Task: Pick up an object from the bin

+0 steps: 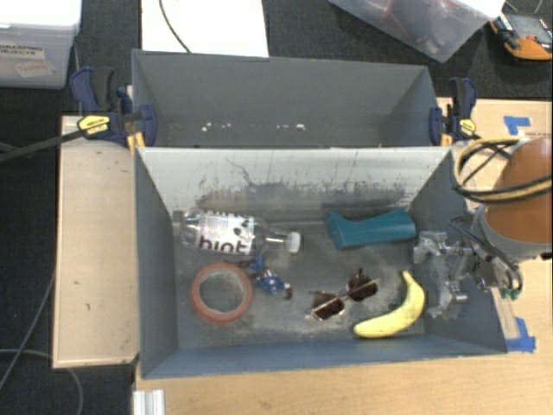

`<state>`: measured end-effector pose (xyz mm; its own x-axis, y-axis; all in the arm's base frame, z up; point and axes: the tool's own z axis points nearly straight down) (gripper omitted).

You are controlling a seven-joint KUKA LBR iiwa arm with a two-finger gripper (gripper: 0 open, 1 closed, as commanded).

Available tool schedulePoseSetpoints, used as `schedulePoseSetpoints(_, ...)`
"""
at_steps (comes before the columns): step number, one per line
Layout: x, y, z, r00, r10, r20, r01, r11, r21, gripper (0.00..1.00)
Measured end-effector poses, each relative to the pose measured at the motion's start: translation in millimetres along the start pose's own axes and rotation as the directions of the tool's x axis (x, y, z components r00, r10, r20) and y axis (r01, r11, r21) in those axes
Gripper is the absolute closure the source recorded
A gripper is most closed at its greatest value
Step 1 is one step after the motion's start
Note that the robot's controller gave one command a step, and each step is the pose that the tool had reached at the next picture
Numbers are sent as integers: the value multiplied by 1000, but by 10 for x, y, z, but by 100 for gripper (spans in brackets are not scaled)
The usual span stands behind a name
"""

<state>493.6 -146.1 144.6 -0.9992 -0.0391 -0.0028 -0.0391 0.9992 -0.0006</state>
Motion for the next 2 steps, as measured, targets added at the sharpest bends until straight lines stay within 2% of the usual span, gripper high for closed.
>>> schedulePoseSetpoints(1,0,1,1,1000,0,0,0,1000,0,0)
schedulePoseSetpoints(2,15,148,114,1000,9,1,-9,1000,-1,0)
